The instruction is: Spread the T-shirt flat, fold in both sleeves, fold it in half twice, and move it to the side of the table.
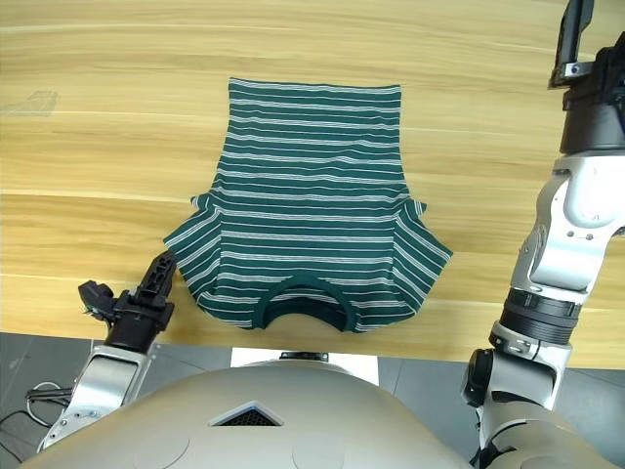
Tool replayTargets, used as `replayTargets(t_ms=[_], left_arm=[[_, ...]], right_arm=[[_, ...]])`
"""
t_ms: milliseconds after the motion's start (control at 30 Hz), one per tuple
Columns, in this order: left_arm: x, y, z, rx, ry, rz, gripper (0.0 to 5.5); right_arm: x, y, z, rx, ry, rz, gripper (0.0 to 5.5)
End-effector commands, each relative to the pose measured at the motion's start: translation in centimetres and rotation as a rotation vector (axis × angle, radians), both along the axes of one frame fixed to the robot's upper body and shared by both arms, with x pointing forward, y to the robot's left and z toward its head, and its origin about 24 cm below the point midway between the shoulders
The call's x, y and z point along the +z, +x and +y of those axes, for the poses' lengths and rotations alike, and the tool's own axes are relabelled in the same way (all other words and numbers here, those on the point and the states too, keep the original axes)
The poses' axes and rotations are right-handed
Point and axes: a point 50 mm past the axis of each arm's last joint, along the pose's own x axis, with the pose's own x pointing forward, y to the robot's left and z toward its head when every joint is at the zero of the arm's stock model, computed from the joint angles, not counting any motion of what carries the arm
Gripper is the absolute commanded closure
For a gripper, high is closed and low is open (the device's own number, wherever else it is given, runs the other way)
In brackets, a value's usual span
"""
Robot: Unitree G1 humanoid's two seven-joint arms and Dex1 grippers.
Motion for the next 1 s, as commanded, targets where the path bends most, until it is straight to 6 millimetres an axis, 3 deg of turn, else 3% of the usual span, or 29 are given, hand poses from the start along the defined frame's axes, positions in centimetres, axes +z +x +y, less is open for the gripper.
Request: replayTargets(t_ms=[33, 467, 1000], left_arm=[[-1.1, 0.8, 0.4, 0.0, 0.054, 0.014, 2.37], [-3.6, 1.9, 0.4, -0.003, 0.098, 0.029, 2.37], [-3.8, 2.4, 1.6, 0.045, 0.1, 0.014, 4.94]], right_arm=[[0.1, 0.2, 0.3, 0.011, -0.001, 0.009, 2.72], [-0.4, 0.6, 0.1, 0.013, -0.006, 0.027, 2.72], [-0.7, 1.0, 0.1, 0.01, -0.012, 0.022, 2.72]])
